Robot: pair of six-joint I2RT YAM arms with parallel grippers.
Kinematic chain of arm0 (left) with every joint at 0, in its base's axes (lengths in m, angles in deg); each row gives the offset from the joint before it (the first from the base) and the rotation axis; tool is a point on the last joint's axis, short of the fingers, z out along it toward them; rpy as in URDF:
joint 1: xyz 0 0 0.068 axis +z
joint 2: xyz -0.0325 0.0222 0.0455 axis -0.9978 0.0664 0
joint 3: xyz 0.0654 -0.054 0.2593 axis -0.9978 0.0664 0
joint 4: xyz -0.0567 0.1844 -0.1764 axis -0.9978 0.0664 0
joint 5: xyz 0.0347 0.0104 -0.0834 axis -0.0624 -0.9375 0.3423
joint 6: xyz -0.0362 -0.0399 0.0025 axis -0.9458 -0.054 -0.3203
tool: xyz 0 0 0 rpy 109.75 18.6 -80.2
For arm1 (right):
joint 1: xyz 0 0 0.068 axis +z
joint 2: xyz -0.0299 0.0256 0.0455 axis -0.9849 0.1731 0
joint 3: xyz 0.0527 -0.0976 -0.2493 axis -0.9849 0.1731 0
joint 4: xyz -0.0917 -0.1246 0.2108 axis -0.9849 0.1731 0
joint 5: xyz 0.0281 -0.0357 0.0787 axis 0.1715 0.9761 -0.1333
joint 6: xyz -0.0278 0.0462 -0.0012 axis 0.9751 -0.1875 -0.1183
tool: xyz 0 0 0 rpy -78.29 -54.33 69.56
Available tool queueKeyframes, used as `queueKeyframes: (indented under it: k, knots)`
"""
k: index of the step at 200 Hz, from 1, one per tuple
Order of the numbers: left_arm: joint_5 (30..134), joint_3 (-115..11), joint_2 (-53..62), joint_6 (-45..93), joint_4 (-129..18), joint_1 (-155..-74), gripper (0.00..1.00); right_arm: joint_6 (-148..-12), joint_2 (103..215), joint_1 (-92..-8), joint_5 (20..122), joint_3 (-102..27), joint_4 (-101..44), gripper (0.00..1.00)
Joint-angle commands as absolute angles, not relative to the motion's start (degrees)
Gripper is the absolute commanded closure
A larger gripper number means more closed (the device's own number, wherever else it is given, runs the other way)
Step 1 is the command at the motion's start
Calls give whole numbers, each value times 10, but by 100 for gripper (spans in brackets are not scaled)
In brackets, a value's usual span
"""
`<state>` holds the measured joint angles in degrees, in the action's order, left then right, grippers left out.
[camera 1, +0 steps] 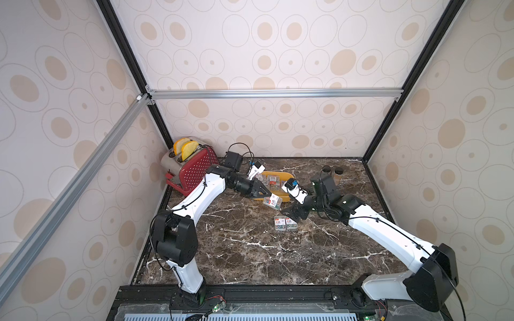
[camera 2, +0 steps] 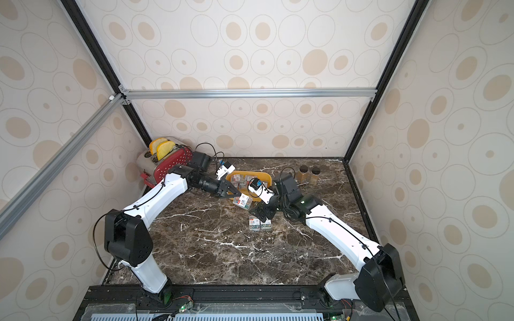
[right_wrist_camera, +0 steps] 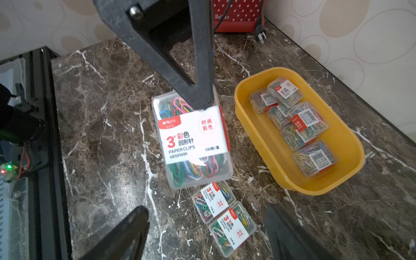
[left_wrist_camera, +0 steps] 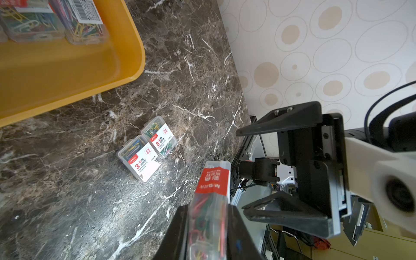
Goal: Take the paper clips out of the storage box
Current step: Place the boxed paper clips at the center of the board.
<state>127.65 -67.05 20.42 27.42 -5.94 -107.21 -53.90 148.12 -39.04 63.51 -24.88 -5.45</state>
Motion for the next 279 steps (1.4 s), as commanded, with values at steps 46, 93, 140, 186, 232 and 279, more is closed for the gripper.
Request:
queueKeyframes:
  k: [46, 93, 140, 186, 232, 279]
  knots:
    - [1283, -701, 222, 307, -30, -1102, 100, -498, 1523, -368, 642, -279, -41, 10]
    - [1279, -704, 229, 307, -28, -1109, 100, -508, 1540, -359, 634, -292, -44, 15]
    - [1280, -712, 235, 304, -29, -1111, 100, -508, 1554, -355, 650, -291, -32, 24]
    - [1280, -703, 232, 291, -49, -1112, 100, -512, 1564, -355, 660, -297, -26, 52]
    - [1278, -689, 224, 281, -67, -1112, 91, -527, 1565, -355, 679, -309, -18, 74]
    - [1265, -692, 227, 264, -83, -1112, 68, -551, 1548, -357, 699, -308, -10, 86]
